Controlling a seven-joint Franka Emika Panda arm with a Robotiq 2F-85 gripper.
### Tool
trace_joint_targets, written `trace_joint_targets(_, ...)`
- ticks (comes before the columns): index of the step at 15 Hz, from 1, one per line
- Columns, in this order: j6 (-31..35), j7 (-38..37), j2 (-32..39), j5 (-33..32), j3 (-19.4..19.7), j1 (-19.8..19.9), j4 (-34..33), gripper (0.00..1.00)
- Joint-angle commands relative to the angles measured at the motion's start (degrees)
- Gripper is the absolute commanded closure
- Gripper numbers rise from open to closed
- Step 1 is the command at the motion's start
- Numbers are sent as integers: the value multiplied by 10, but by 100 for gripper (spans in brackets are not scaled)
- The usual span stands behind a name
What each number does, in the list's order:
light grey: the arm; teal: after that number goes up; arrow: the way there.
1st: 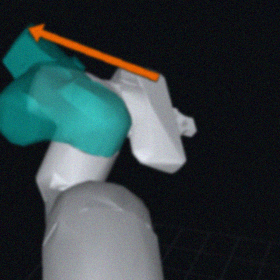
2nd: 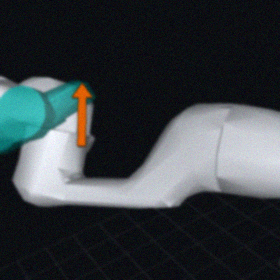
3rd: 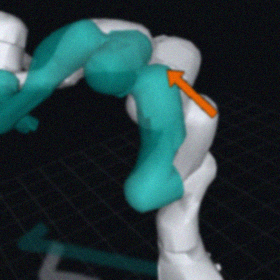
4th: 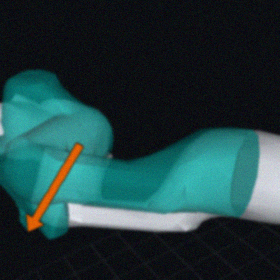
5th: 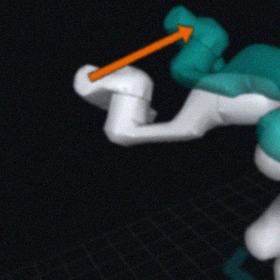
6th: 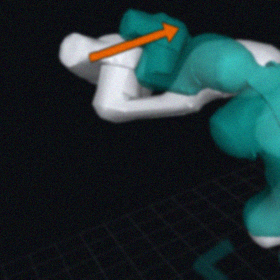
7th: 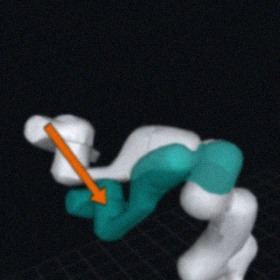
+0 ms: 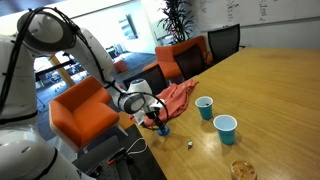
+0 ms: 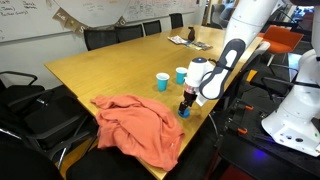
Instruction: Put the lid on the peanut butter jar
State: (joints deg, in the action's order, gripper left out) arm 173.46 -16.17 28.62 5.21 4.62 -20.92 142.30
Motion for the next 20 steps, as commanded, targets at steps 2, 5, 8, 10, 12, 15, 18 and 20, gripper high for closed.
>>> trace_joint_targets(2,24,-22,28,-6,21,-23,-16,0)
trace_joint_targets(5,31,-22,39,-4,30,-31,-23,0)
trace_joint_targets(8,34,-21,48,-1,35,-36,-30,0)
trace_joint_targets(10,33,-21,54,-1,36,-37,-34,0)
trace_joint_targets(12,32,-20,57,0,35,-37,-37,0)
trace_joint_targets(15,31,-19,62,1,34,-36,-40,0)
trace_joint_targets(18,31,-17,64,2,30,-33,-41,34)
trace_joint_targets(20,32,-18,62,3,30,-33,-40,45)
